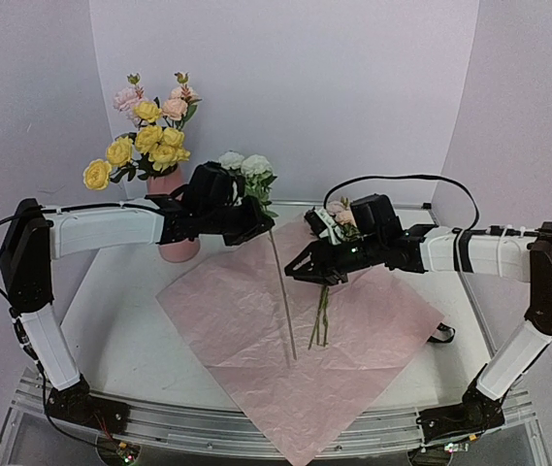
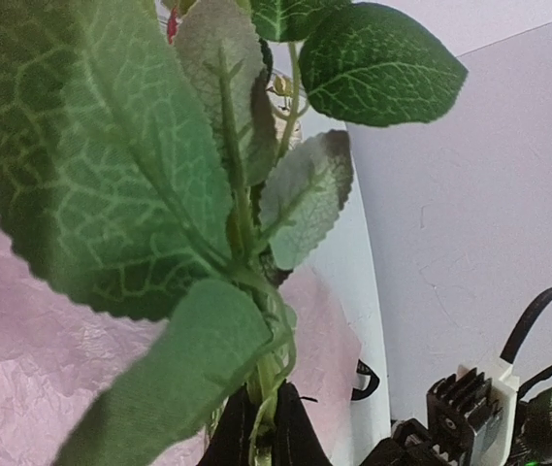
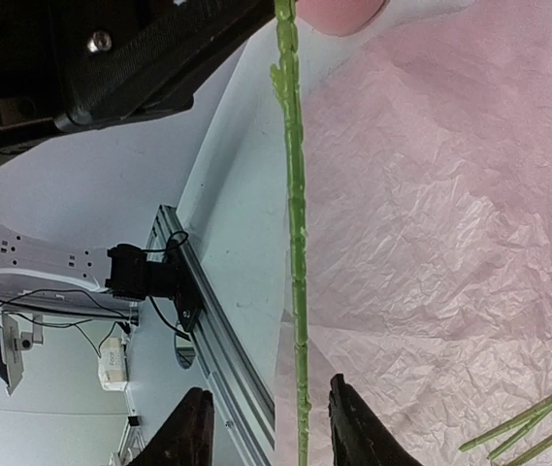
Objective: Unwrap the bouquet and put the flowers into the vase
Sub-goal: Pick up the fake flower from the wrapping paper, then insert the fake flower into the vase.
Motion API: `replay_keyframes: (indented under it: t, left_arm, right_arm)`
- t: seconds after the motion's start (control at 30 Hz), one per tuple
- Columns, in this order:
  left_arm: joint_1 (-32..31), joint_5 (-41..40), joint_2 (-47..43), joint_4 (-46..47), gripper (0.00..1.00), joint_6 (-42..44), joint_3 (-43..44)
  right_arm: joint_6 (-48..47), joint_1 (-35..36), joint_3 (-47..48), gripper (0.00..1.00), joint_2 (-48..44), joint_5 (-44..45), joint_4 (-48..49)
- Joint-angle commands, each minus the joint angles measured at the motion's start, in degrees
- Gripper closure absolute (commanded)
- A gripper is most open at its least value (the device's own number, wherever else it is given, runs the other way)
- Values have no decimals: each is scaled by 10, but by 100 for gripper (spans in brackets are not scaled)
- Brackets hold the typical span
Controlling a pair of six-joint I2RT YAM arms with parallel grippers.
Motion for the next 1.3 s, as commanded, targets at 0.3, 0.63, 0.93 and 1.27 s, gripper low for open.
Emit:
replay_keyframes:
  t: [0.3, 0.63, 0.93, 1.27]
  left_arm:
    - [1, -102, -74, -141, 100, 261, 82]
    - [-1, -142, -124, -143, 100, 466, 99]
    - [-1, -248, -143, -126, 100, 559, 173]
    - [3, -279, -145, -106, 100, 581, 274]
  right_arm:
    - [-3, 3, 4, 47, -12, 18, 10]
    - [-2, 3, 23, 47, 2, 19, 10]
    - [4, 3, 36, 47, 10, 24, 10]
    - [9, 3, 55, 47, 25, 23, 10]
